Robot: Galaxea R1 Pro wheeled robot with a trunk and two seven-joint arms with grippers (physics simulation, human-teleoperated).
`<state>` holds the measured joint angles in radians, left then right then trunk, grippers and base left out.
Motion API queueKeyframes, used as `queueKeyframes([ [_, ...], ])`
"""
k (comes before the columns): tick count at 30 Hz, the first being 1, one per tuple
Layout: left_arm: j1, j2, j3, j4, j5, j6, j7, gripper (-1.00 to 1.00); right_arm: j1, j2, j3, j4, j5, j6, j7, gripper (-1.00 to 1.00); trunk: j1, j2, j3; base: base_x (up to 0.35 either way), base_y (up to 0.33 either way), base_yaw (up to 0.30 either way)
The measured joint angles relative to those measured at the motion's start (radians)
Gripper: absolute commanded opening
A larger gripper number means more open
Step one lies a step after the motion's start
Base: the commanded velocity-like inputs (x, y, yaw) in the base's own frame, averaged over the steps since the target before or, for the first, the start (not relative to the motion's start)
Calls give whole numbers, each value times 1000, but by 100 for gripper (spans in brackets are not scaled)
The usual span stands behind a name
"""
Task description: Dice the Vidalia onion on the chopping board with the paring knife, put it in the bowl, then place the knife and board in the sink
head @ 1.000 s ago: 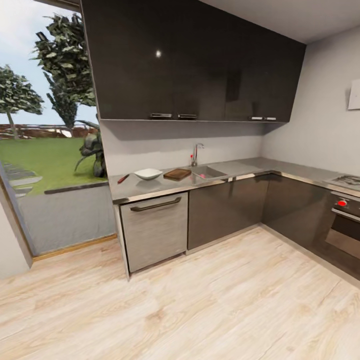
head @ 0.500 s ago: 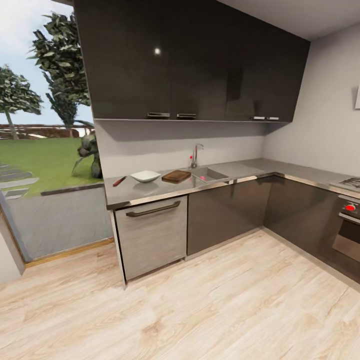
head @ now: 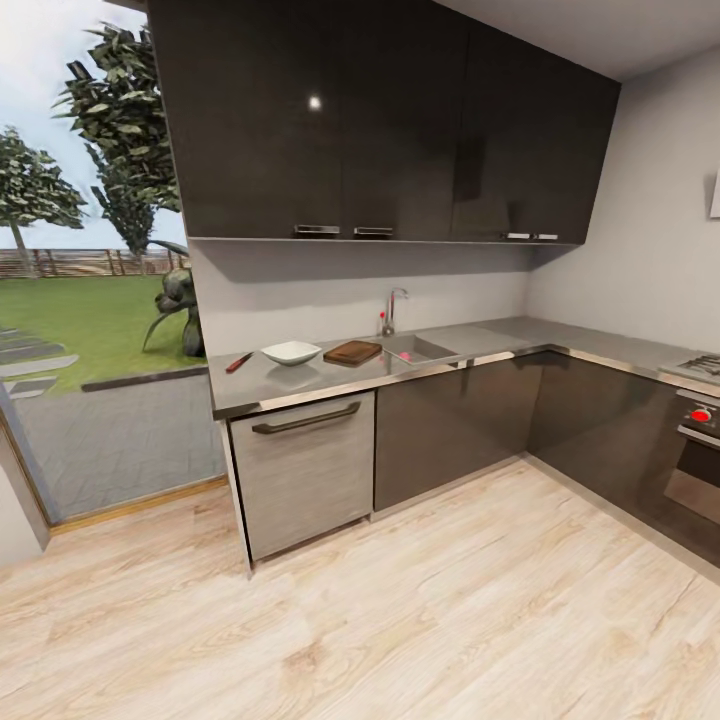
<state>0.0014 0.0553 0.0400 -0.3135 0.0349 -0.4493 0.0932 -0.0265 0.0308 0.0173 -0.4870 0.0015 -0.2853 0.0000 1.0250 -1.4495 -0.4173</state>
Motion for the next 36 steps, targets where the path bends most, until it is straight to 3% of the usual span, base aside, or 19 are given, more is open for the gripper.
queueKeyframes([
  [24,0,2,0,0,0,0,0,100,0,2,0,0,-3,0,1,100,0,0,0,0,2,0],
  [36,0,3,2,0,0,0,0,100,0,4,0,0,-4,0,1,100,0,0,2,61,240,-89],
])
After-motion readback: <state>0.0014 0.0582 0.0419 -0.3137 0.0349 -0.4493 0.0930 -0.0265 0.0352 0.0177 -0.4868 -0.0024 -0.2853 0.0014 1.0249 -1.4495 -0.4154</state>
